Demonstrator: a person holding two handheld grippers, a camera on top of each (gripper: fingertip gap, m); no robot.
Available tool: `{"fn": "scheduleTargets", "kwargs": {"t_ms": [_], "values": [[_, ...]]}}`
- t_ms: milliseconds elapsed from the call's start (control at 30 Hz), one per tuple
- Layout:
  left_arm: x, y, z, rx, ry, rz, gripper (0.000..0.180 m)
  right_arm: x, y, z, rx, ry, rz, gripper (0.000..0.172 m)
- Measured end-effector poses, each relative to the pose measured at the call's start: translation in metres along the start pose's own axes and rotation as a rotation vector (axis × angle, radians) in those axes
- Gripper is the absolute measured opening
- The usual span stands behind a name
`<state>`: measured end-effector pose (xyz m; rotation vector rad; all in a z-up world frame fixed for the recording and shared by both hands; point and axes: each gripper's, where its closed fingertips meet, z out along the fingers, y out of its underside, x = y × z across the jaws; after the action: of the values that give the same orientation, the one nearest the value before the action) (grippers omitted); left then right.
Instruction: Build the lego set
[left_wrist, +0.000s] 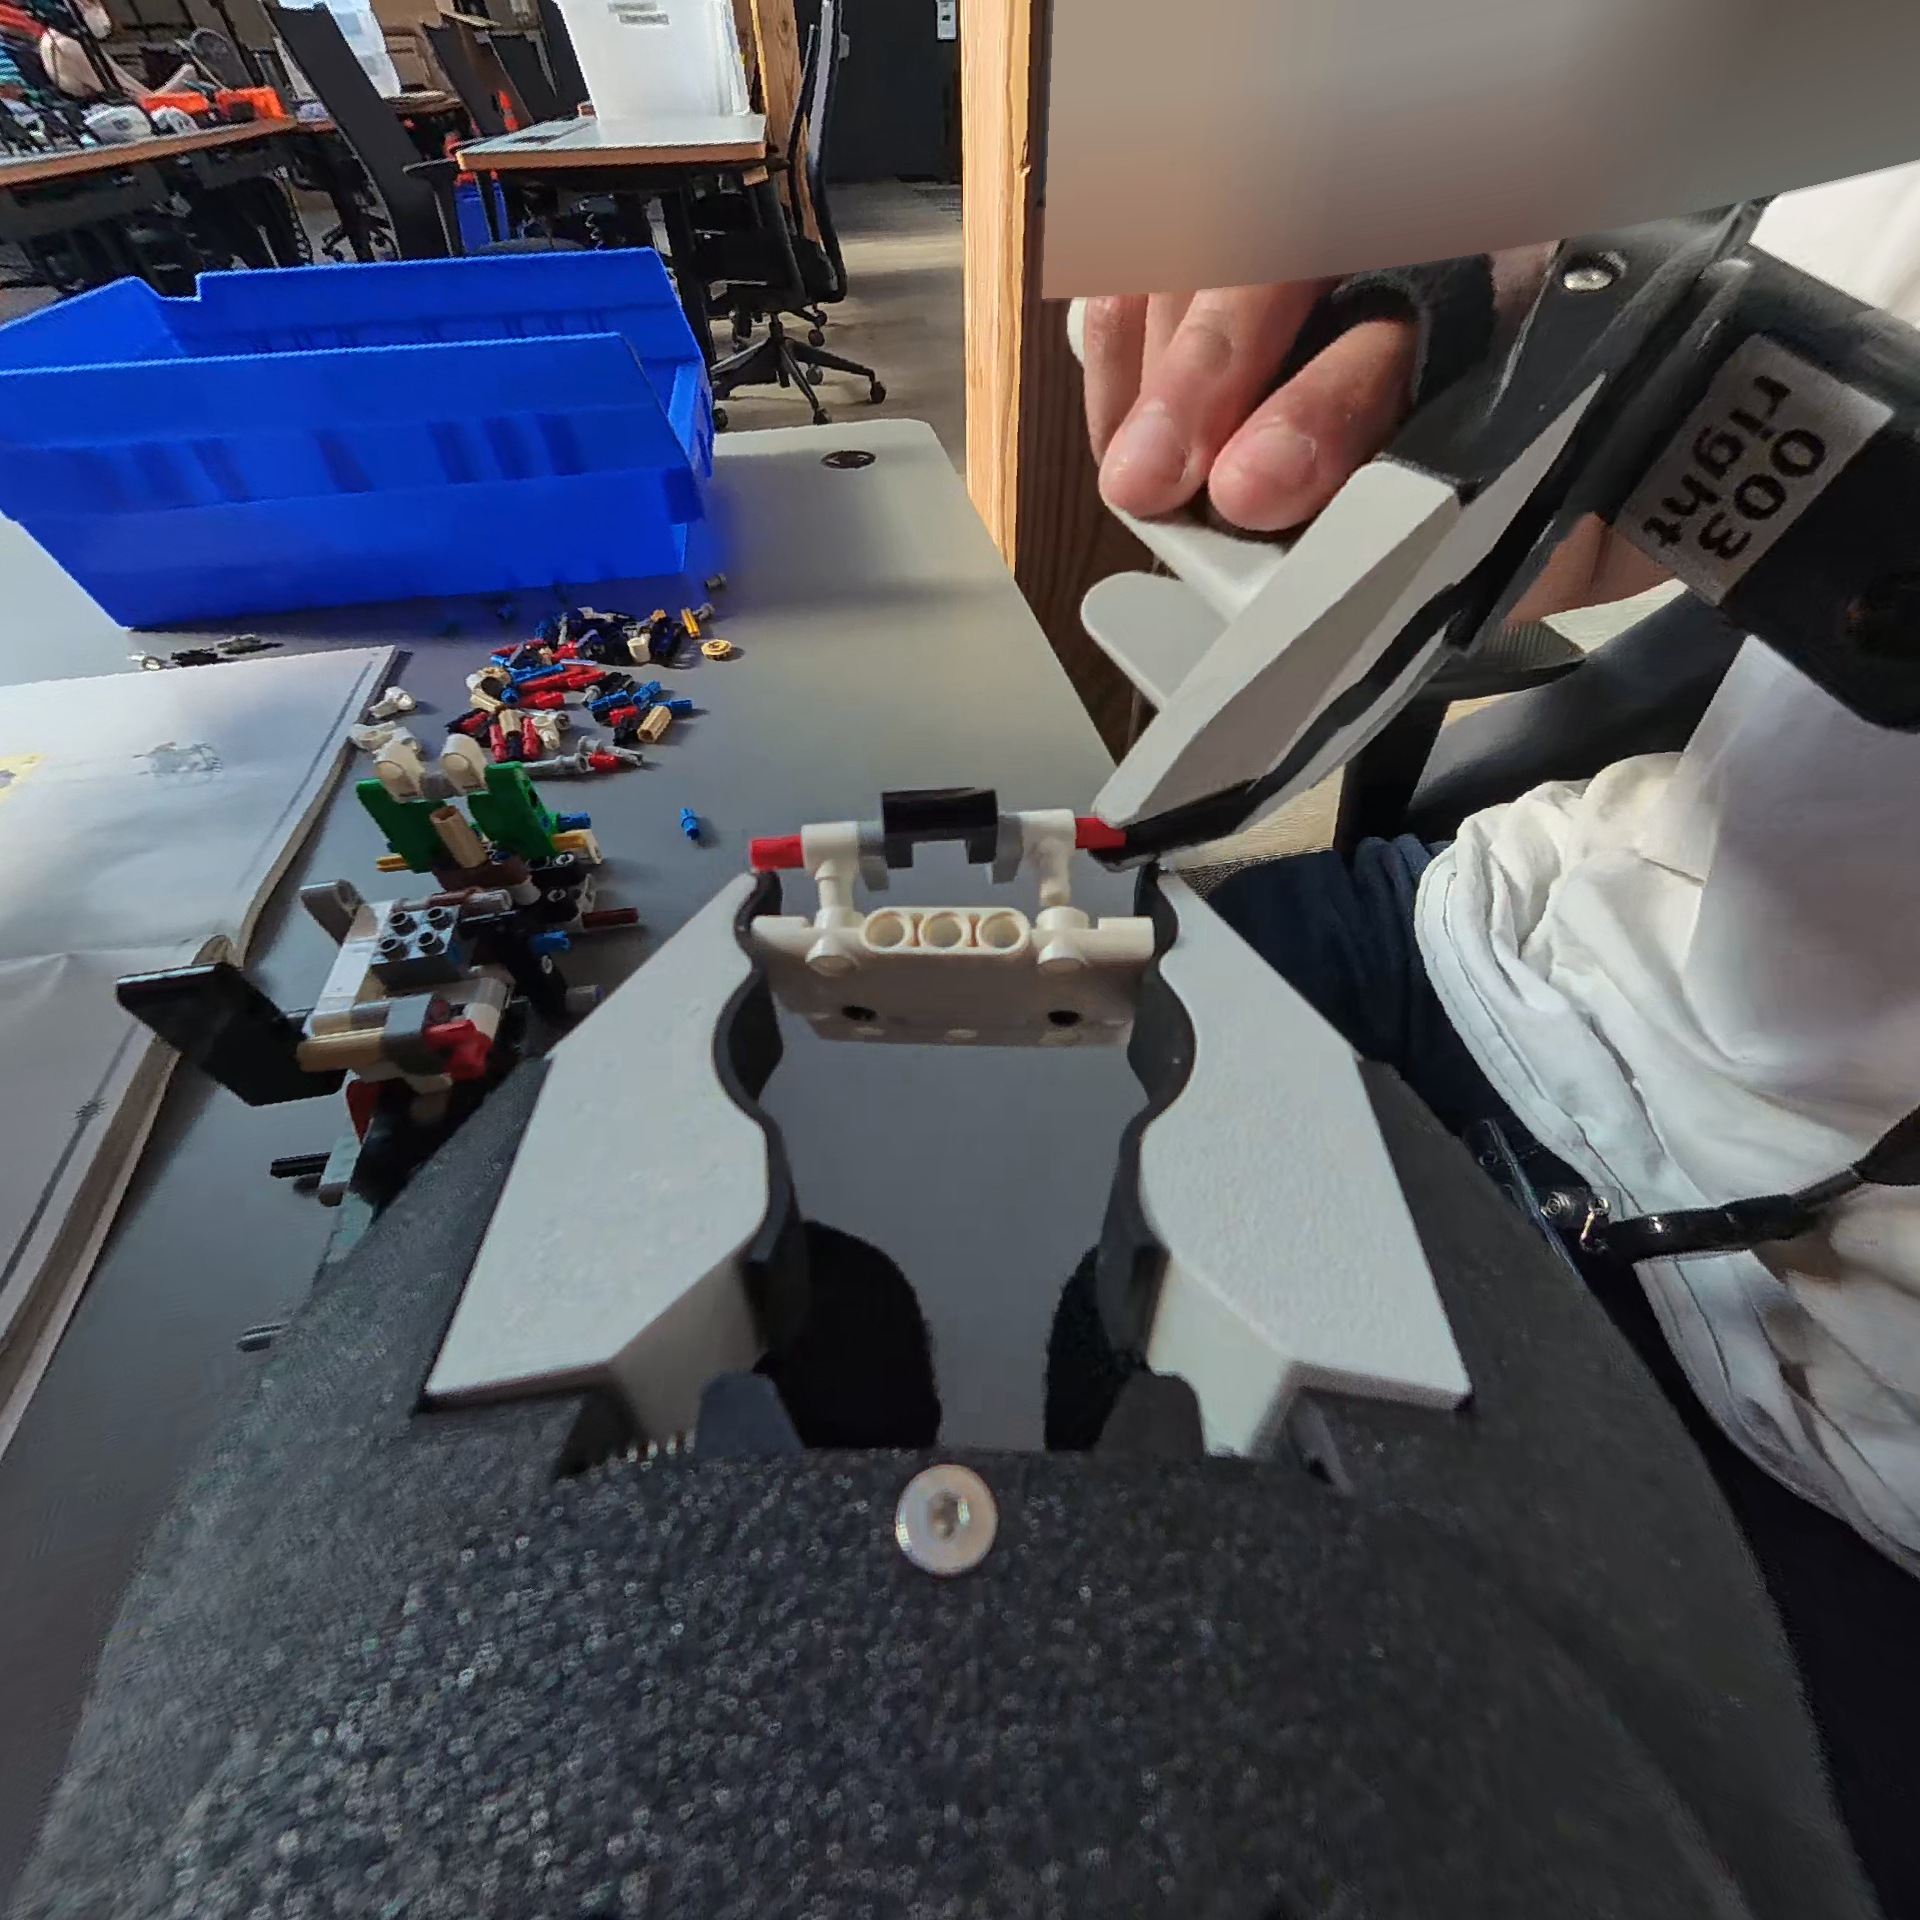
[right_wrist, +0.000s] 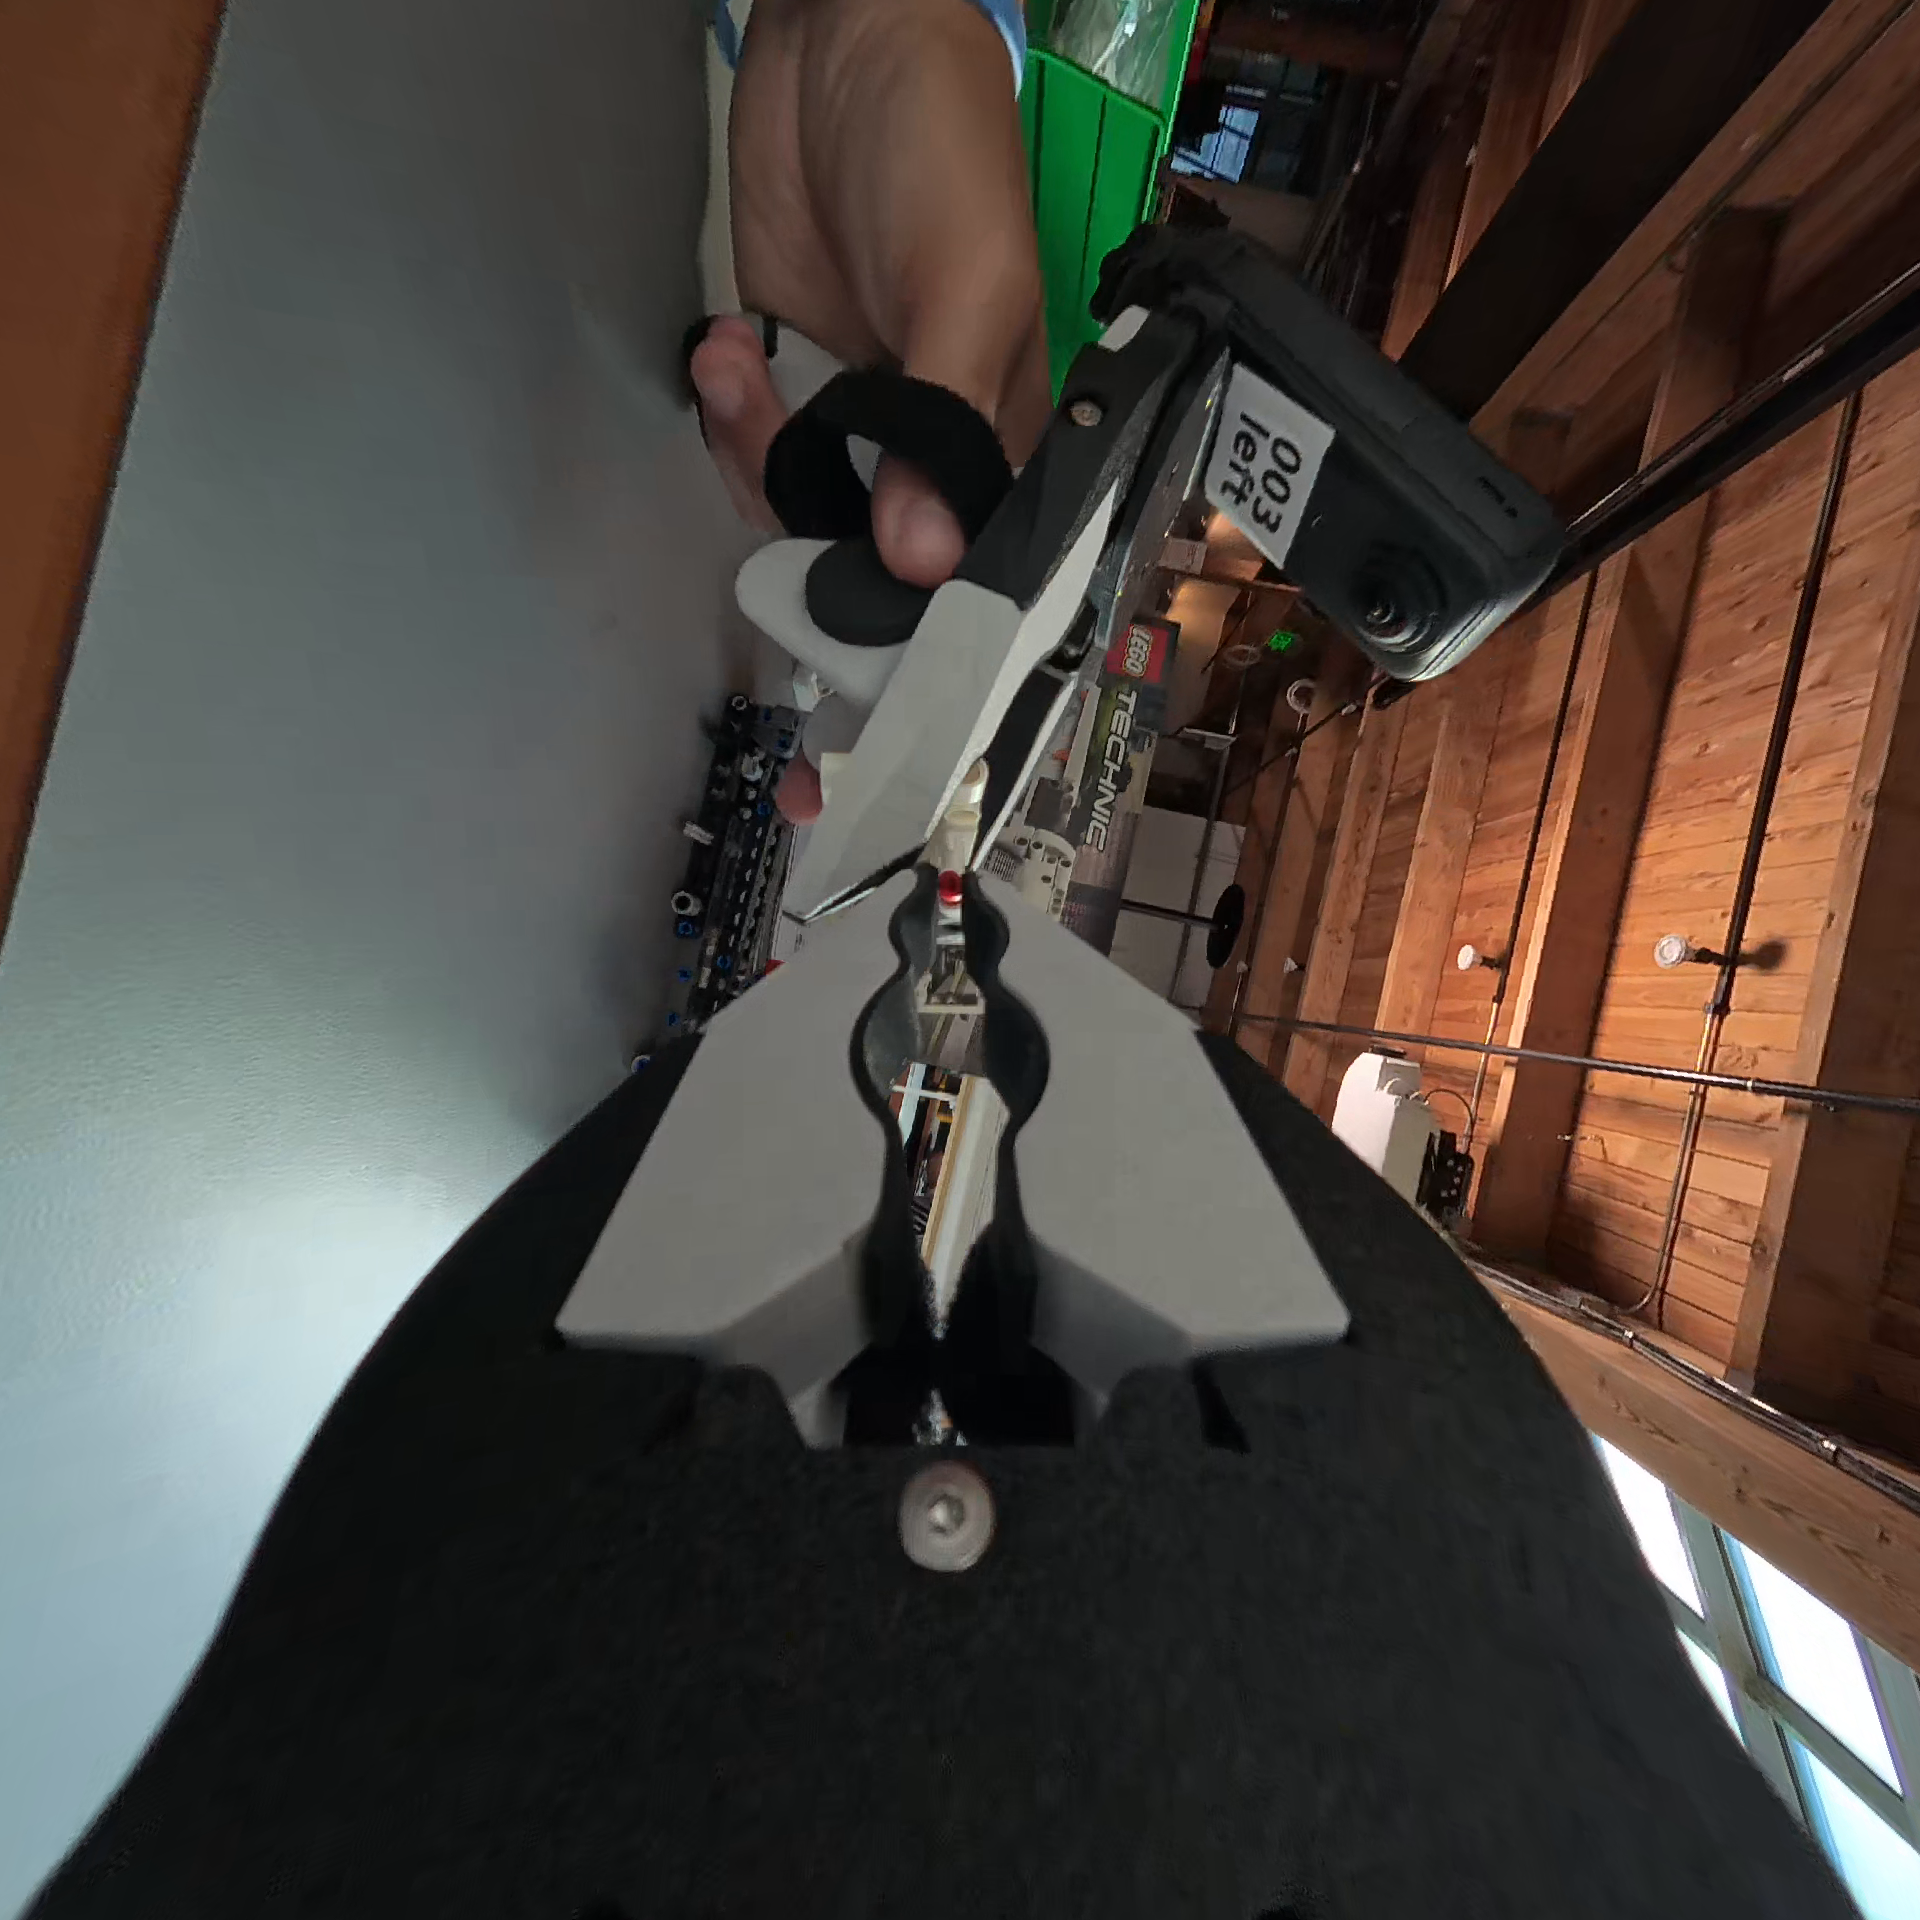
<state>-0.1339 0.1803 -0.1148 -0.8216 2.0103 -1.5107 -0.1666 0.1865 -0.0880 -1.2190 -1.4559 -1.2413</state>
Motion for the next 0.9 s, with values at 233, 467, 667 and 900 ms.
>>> {"fn": "scheduleTargets", "kwargs": {"t_ms": [233,467,667,900], "values": [[0.015,-0.013,-0.004,0.081,0.121,-0.074,0.065,0.014,-0.009,-0.005,0.209,-0.009,0.192,0.002],[0.017,-0.03,-0.015,0.209,0.251,-0.274,0.065,0.037,-0.009,0.003,0.346,-0.053,0.488,0.001],[0.02,-0.047,-0.026,0.319,0.395,-0.44,0.065,0.053,-0.013,0.012,0.511,-0.182,0.602,0.004],[0.019,-0.062,-0.042,0.429,0.509,-0.543,0.065,0.071,-0.019,0.032,0.6,-0.35,0.719,0.004]]}}
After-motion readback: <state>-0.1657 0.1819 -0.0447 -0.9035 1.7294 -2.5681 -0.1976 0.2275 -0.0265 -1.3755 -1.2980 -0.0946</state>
